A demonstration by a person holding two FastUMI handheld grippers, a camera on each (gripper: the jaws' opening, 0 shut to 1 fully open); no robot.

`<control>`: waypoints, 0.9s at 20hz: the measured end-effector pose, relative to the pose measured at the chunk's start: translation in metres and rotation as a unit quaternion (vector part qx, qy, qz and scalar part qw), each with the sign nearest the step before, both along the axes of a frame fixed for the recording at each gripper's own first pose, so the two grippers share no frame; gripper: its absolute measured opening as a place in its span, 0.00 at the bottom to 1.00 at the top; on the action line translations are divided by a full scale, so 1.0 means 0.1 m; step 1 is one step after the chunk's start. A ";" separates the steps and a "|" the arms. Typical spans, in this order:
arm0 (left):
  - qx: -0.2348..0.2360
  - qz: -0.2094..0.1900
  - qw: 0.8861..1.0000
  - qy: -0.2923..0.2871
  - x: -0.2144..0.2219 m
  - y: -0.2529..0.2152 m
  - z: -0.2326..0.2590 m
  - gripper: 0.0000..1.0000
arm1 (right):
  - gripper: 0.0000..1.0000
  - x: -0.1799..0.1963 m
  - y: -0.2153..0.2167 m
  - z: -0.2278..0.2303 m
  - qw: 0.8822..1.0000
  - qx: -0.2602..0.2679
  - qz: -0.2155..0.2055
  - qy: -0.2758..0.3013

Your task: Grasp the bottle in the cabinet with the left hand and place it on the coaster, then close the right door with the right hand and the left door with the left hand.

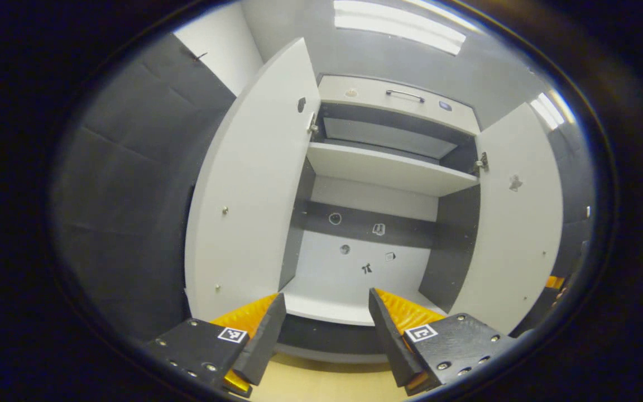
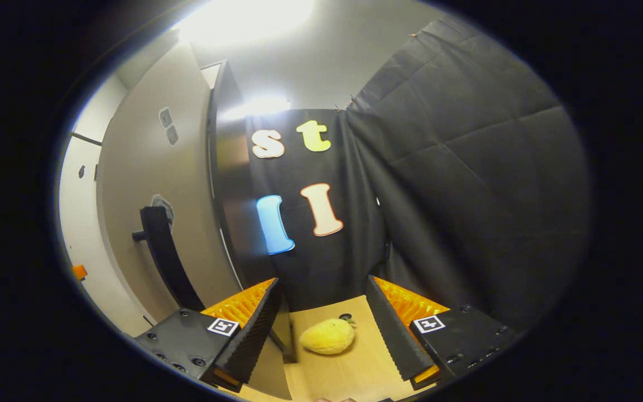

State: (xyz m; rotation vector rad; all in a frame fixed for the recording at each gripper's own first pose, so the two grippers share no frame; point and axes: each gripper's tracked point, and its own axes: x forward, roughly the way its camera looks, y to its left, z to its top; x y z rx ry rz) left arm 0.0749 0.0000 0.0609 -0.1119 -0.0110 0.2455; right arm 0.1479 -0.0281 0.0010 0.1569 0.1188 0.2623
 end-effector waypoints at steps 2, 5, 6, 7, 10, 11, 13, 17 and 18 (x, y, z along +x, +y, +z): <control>0.022 0.038 0.999 0.020 -0.09 0.12 0.08 0.87 | 0.97 0.02 0.06 0.06 1.000 -0.001 0.029 0.002; 0.047 0.059 0.996 0.048 -0.23 0.19 0.19 0.87 | 0.98 0.08 0.14 0.15 0.998 -0.010 0.070 0.003; 0.050 0.062 0.995 0.057 -0.24 0.23 0.20 0.87 | 0.97 0.07 0.16 0.18 0.997 -0.012 0.078 0.003; 0.047 0.058 0.995 0.063 -0.25 0.23 0.21 0.86 | 0.97 0.05 0.19 0.23 0.996 -0.012 0.084 0.004; 0.030 0.045 0.996 0.066 -0.24 0.22 0.20 0.86 | 0.97 -0.03 0.29 0.35 0.996 -0.015 0.093 0.004; 0.021 0.038 0.997 0.061 -0.22 0.20 0.21 0.86 | 0.98 -0.07 0.33 0.40 0.995 -0.014 0.095 0.002; 0.014 0.015 0.998 0.061 -0.19 0.13 0.17 0.86 | 0.98 -0.14 0.38 0.57 0.996 -0.010 0.088 -0.014; 0.019 -0.007 0.997 0.079 -0.21 0.13 0.15 0.87 | 0.97 -0.20 0.42 0.57 0.999 -0.007 0.050 -0.013; 0.009 -0.012 0.997 0.076 -0.22 0.12 0.13 0.87 | 0.97 -0.20 0.44 0.57 0.999 -0.003 0.040 -0.013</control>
